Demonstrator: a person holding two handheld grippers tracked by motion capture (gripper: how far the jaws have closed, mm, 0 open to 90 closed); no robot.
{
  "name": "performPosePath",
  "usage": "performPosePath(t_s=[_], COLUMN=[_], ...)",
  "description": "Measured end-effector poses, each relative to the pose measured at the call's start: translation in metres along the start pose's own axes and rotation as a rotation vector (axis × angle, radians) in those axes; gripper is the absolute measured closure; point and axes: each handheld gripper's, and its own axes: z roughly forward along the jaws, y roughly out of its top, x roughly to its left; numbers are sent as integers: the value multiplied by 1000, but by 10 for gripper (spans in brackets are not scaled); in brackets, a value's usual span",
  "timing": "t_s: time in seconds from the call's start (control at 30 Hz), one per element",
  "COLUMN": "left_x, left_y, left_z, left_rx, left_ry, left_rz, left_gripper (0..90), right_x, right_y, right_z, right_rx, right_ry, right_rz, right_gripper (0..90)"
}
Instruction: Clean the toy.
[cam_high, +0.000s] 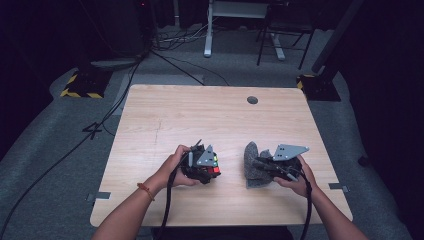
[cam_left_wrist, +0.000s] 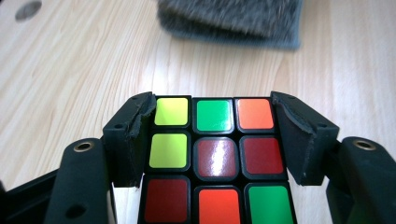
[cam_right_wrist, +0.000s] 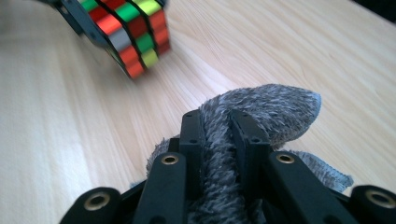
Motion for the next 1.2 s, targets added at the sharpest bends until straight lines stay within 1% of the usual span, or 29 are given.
performPosePath(t_s=[0.03, 0.07, 0.1, 0.2, 0.23, 0.27, 0.37, 0.43, 0.5, 0.57, 0.63, 0.7, 0.8, 0.97, 1.0, 1.1, 1.17, 1.2], left_x=[0, 1, 2, 2, 3, 3, 4, 5, 7, 7, 8, 10, 11, 9, 8, 6, 5, 5], left_y=[-1, -4, -6, -12, -14, -15, -20, -24, -27, -29, -32, -35, -38, -39, -39, -37, -37, -38], left_z=[0, -1, -1, -1, -1, -1, -1, -2, -3, -4, -4, -5, -5, -5, -6, -9, -10, -12], left_rx=[5, 12, 14, 32, 33, 35, 41, 33, 23, 14, 4, -6, -12, -12, -10, -7, 4, 6], left_ry=[6, 6, 7, 17, 15, 12, 9, 5, 1, -3, -12, -20, -31, -22, -18, -1, 11, 15], left_rz=[-1, -10, -11, -11, -14, -27, -33, -49, -65, -68, -89, -107, -136, -144, -149, -138, -138, -145], left_gripper=[342, 342, 342, 341, 341, 342, 341, 341, 341, 340, 340, 338, 335, 313, 311, 262, 231, 223], right_x=[-2, -3, -5, -12, -14, -15, -20, -24, -25, -26, -28, -28, -30, -29, -29, -28, -27, -26], right_y=[-5, -8, -14, -26, -30, -33, -45, -55, -59, -63, -68, -71, -76, -75, -74, -73, -71, -70], right_z=[0, -1, -2, -8, -10, -11, -14, -16, -18, -20, -20, -20, -19, -18, -19, -20, -21, -22], right_rx=[36, 47, 70, 79, 83, 86, 110, 132, 140, 140, 140, 148, 142, 137, 129, 126, 113, 109], right_ry=[-9, -14, -20, -36, -43, -48, -55, -59, -69, -76, -79, -86, -76, -87, -87, -99, -104, -111], right_rz=[-7, -9, 1, 30, 41, 48, 75, 91, 97, 105, 116, 116, 135, 132, 136, 132, 128, 122], right_gripper=[761, 761, 759, 757, 757, 756, 745, 740, 738, 731, 725, 714, 706, 664, 651, 602, 557, 533])
